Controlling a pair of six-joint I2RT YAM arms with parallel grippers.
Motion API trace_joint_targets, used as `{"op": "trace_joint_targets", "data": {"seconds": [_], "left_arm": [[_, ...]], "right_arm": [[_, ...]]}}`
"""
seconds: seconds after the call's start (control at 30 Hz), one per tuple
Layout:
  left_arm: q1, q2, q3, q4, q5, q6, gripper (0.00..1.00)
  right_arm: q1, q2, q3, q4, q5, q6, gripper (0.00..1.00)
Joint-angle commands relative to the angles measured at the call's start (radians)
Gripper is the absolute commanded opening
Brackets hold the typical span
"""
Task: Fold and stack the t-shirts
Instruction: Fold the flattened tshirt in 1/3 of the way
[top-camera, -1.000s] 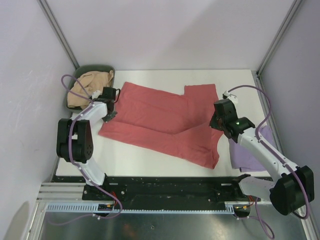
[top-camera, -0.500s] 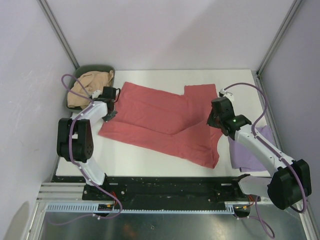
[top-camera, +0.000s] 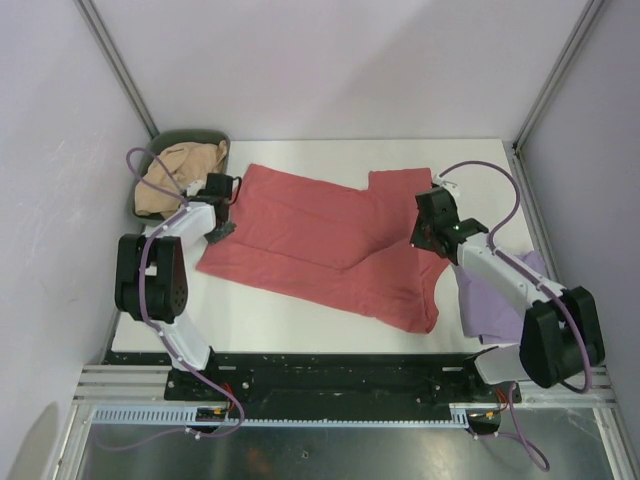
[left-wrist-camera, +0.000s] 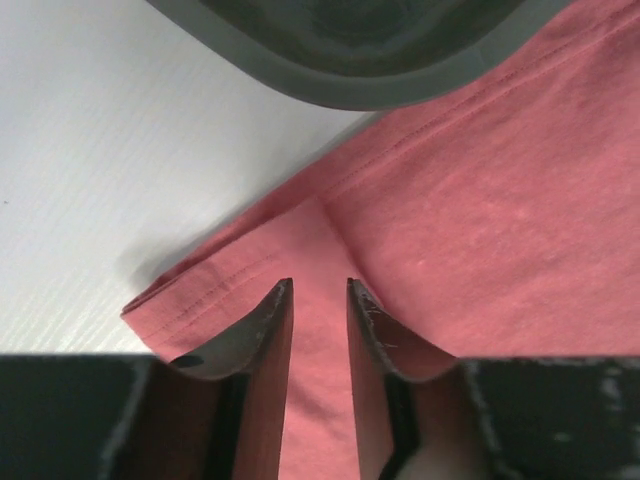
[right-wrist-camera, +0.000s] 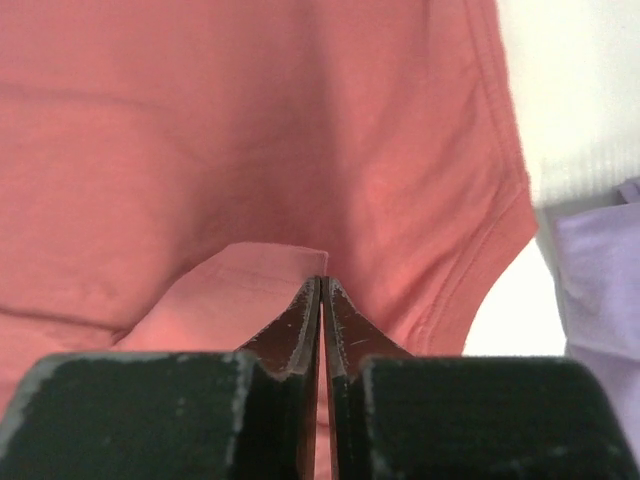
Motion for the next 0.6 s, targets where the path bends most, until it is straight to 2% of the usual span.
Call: {"op": "trace_joint_targets", "data": {"seconds": [0.0, 0.07, 0.13, 0.2, 0.27, 0.4, 0.57], "left_arm": [[-0.004, -0.063, 0.034, 0.056, 0.046, 0.059, 0.40], [-0.005, -0.102, 0.020, 0.065, 0.100, 0.069, 0.47], [-0.006, -0.153, -0.011, 0.068, 0.152, 0.062, 0.53], [-0.006, -0.211, -0.063, 0.075, 0.190, 0.053, 0.56], [-0.007, -0.274, -0.126, 0.083, 0.217, 0.042, 0.57], [-0.006, -0.364, -0.250, 0.095, 0.248, 0.010, 0.58], [-0.003, -0.418, -0.344, 0.111, 0.291, -0.030, 0.58]], "right_arm": [[-0.082, 0.072, 0.048, 0.014, -0.026, -0.022, 0.10], [-0.100, 0.089, 0.066, 0.002, -0.045, -0.030, 0.19], [-0.101, 0.094, 0.092, -0.027, -0.051, -0.032, 0.32], [-0.098, 0.078, 0.101, -0.075, -0.052, -0.020, 0.45], [-0.096, 0.049, 0.093, -0.131, -0.056, 0.003, 0.51], [-0.088, -0.078, -0.015, -0.197, -0.116, 0.060, 0.51], [-0.032, -0.243, -0.208, -0.248, -0.176, 0.167, 0.43]]}}
